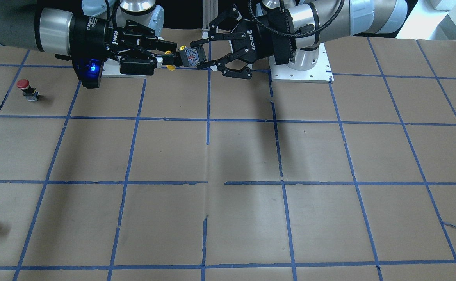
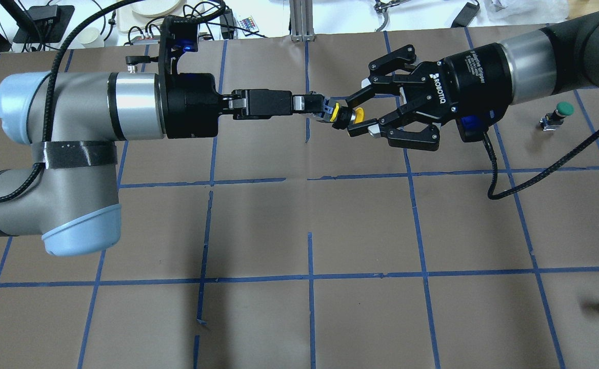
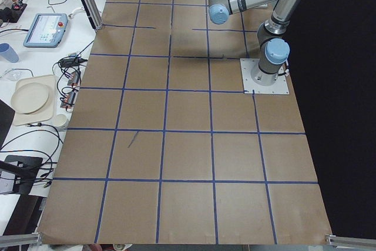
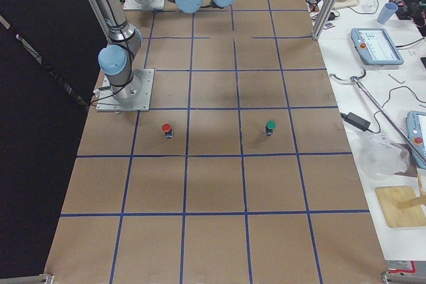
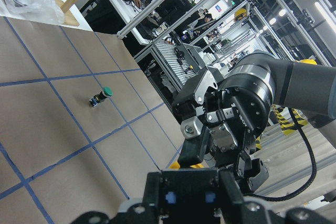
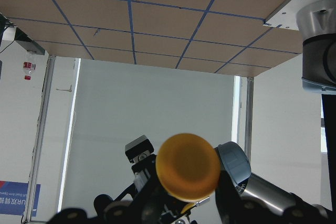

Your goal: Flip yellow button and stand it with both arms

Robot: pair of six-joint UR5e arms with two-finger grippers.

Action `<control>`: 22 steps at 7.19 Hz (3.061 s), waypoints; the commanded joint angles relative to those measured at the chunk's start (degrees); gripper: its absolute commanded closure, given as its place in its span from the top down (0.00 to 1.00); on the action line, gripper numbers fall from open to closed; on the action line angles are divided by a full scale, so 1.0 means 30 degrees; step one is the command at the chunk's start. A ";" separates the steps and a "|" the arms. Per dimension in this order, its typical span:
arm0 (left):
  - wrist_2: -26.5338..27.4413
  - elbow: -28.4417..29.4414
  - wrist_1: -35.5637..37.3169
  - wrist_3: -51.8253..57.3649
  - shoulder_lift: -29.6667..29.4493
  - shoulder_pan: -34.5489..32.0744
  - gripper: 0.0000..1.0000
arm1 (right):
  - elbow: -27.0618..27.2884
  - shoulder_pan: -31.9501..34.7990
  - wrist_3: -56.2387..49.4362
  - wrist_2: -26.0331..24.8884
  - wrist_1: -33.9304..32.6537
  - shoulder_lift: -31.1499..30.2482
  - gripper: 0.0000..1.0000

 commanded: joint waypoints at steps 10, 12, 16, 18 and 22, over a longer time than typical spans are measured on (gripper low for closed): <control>-0.0003 0.0092 -0.0001 -0.0028 -0.0027 0.0087 0.03 | -0.0622 -0.0005 0.0467 -0.1970 -0.0113 -0.0758 0.99; -0.0003 0.0121 -0.0001 -0.0028 -0.0027 0.0087 0.03 | -0.0505 0.0024 0.1980 -0.3066 -0.0142 -0.1086 0.99; -0.0003 0.0150 -0.0001 -0.0028 -0.0027 0.0087 0.03 | -0.0619 0.0053 0.3652 -0.1604 -0.1896 -0.0645 0.98; -0.0003 0.0151 -0.0001 -0.0028 -0.0027 0.0087 0.03 | -0.0214 0.0083 0.4393 -0.0955 -0.3069 -0.0326 0.98; -0.0032 0.0180 -0.0001 -0.0086 0.0003 0.0116 0.03 | -0.0123 0.0404 0.4714 -0.0837 -0.2838 0.0058 0.98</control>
